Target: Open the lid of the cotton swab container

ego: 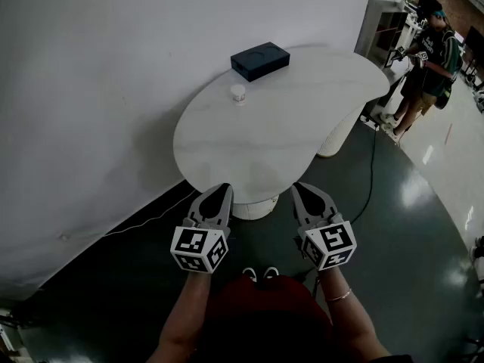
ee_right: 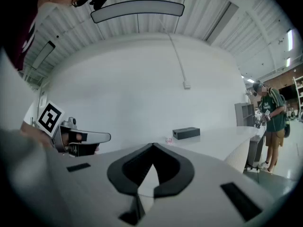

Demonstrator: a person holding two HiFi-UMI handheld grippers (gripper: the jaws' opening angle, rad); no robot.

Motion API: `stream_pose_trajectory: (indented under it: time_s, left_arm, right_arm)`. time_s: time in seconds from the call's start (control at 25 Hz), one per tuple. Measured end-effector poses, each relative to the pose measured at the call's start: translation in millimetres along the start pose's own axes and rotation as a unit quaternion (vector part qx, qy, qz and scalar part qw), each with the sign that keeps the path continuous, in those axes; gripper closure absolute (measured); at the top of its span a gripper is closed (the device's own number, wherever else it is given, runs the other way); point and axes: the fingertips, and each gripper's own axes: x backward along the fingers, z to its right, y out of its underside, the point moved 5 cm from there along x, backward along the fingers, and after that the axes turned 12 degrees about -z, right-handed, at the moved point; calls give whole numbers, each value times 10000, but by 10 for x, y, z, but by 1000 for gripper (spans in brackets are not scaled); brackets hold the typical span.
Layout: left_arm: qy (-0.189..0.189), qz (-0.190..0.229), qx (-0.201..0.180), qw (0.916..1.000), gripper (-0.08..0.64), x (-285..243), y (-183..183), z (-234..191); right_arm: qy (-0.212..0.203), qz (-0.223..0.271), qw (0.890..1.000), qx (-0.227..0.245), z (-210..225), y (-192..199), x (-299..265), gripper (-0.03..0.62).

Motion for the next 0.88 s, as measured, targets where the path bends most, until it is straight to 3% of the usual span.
stream_pose_trajectory:
  time_s: [0.4,0.88]
  left_arm:
    - [-130,-76,17,9999,528,24,23,237]
    - [-246,-154,13,9996,525,-149,-31,92]
  right_arm:
    - [-254,-301,9991,-178,114,128,170,575]
    - [-298,-306,9989,-174,238,45,-43,575]
